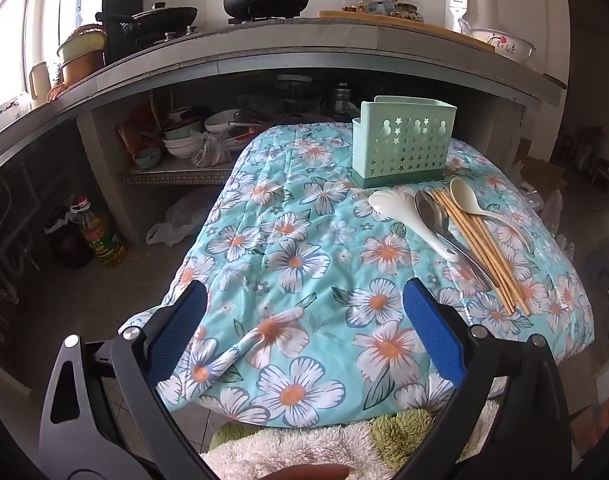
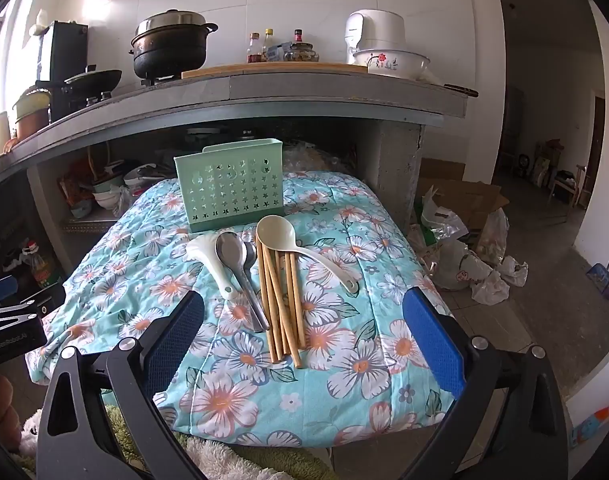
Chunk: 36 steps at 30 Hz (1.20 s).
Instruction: Organize utensils
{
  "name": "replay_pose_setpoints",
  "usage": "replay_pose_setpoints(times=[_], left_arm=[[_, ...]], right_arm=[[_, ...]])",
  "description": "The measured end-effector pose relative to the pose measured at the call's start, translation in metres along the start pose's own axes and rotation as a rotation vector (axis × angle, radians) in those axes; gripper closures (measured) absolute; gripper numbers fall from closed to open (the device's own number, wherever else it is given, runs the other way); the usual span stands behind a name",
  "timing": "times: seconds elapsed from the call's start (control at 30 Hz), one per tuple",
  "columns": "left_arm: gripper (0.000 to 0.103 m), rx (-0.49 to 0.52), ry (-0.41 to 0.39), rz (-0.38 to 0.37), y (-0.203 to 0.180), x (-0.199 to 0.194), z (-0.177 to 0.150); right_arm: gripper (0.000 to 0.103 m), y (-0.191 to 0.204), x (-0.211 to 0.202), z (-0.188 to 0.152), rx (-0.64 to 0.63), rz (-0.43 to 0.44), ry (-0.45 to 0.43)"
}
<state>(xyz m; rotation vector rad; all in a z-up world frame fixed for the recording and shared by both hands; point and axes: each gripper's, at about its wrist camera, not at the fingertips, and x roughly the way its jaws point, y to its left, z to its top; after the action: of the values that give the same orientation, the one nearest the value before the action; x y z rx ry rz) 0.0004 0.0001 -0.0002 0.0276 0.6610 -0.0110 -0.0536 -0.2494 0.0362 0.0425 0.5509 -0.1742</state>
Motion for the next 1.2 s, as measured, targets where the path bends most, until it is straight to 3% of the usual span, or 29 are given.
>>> replay_pose_setpoints(times=[1.2], left_arm=[[0.008, -0.036, 0.027, 0.022, 0.009, 0.009, -0.004]], right_arm=[[0.006, -0.002, 0.003, -0.001, 0.010, -0.005, 0.016]])
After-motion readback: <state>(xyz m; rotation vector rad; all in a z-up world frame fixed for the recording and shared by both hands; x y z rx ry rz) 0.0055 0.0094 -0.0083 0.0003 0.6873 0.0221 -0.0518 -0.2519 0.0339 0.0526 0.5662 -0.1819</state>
